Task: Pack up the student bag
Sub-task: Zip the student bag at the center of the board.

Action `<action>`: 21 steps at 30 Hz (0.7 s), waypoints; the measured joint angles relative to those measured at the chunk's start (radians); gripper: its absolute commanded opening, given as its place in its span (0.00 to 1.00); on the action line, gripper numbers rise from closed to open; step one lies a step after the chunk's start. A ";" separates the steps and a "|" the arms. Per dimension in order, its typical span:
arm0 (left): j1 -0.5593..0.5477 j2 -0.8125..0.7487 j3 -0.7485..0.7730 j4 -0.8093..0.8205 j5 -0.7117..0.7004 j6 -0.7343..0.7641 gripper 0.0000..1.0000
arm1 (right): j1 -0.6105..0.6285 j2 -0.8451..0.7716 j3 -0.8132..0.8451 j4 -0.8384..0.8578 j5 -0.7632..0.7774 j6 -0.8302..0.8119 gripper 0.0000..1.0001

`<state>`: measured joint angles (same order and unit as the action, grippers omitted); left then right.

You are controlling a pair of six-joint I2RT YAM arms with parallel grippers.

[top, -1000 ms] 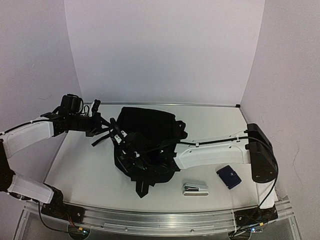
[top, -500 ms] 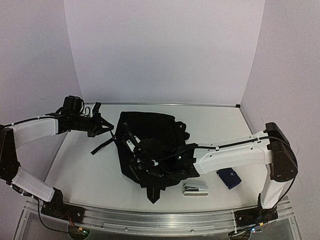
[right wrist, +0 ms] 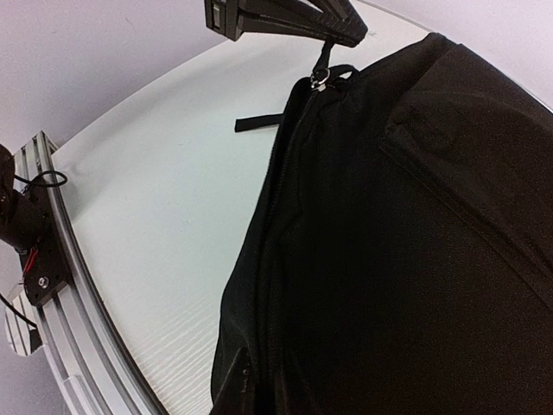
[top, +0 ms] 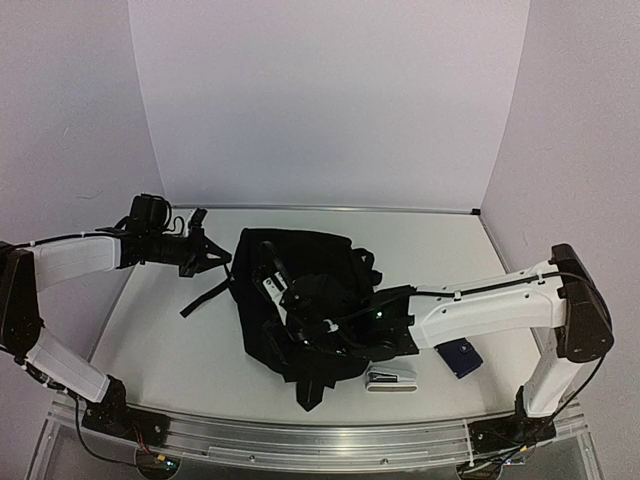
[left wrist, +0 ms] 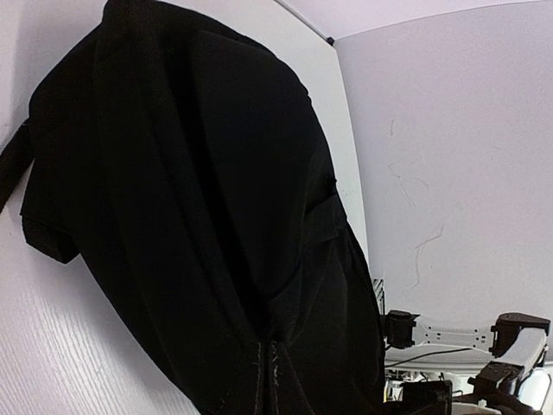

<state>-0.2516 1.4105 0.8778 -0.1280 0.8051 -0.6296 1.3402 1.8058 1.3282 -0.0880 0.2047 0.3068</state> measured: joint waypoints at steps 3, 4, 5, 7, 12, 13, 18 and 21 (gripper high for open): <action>0.025 -0.003 -0.023 0.071 -0.003 0.000 0.05 | 0.033 -0.025 -0.001 -0.031 0.028 0.038 0.85; 0.034 -0.010 -0.037 0.096 -0.005 -0.001 0.09 | 0.042 -0.034 -0.001 -0.035 0.038 0.053 0.89; 0.043 -0.023 -0.054 0.114 -0.008 -0.002 0.13 | 0.049 -0.043 0.001 -0.038 0.047 0.069 0.92; 0.054 -0.072 -0.097 0.128 -0.024 -0.003 0.29 | 0.063 -0.063 0.006 -0.042 0.074 0.087 0.98; 0.051 -0.226 -0.131 0.036 -0.125 0.002 0.79 | 0.056 -0.112 0.024 -0.057 0.193 0.141 0.98; 0.052 -0.254 -0.131 0.013 -0.151 0.010 0.82 | 0.051 -0.122 0.025 -0.063 0.211 0.149 0.98; 0.052 -0.316 -0.120 -0.100 -0.213 -0.001 0.90 | -0.050 -0.174 0.026 -0.105 0.212 0.201 0.98; 0.052 -0.316 -0.119 -0.155 -0.197 -0.016 0.93 | -0.198 -0.189 0.015 -0.108 0.138 0.225 0.98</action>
<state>-0.2001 1.0941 0.7592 -0.2829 0.6082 -0.6453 1.1427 1.6170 1.3435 -0.1965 0.3430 0.5318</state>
